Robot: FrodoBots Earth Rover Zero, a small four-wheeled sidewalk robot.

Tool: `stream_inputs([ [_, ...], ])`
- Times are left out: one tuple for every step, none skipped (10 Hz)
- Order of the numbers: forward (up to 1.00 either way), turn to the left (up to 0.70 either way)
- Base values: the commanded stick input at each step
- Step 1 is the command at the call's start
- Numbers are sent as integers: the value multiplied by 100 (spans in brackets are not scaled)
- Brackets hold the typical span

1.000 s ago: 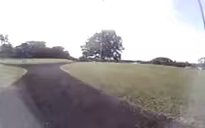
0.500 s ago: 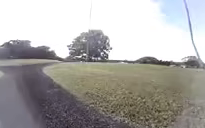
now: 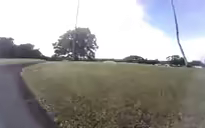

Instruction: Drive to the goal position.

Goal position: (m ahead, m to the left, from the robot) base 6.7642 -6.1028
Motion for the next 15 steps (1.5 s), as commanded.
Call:
stream_inputs([
  [100, -27],
  [100, -27],
  [100, -27],
  [100, -27],
  [100, -27],
  [100, -27],
  [100, -27],
  [100, -27],
  [100, -27],
  [100, -27],
  [100, -27],
  [100, -27],
  [100, -27],
  [100, -27],
  [100, -27],
])
